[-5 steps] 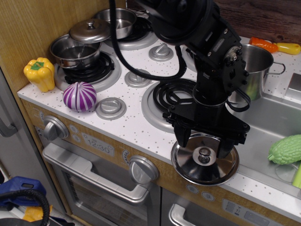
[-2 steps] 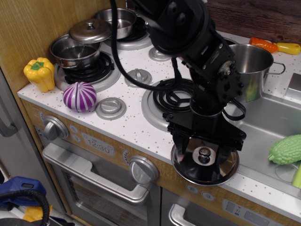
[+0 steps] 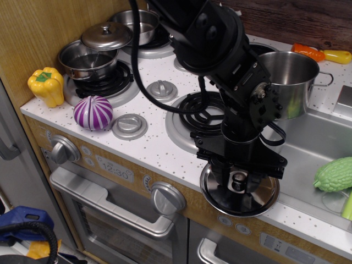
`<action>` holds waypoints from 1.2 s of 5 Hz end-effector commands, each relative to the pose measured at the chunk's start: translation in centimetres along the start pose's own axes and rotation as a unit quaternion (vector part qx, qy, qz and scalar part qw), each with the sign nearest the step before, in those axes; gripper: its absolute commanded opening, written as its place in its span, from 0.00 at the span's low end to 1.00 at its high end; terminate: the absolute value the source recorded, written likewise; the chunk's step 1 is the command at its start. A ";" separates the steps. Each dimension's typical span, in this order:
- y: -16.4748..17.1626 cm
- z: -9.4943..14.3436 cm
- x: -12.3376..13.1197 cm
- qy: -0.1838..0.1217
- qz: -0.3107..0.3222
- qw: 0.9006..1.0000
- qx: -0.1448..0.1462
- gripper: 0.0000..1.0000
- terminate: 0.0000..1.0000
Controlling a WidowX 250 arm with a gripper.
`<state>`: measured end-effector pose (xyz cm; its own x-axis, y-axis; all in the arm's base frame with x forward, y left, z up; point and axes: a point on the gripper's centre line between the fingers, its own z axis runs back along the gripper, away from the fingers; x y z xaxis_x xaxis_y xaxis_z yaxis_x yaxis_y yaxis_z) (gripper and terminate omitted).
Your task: Put lid on pot or pan
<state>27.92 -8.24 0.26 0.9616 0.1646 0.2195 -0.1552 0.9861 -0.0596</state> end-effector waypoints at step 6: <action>-1.5 9.4 8.0 -0.026 -0.040 0.998 0.036 0.00 0.00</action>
<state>33.90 -8.30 9.88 0.9708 0.0493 0.2347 -0.0630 0.9967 0.0511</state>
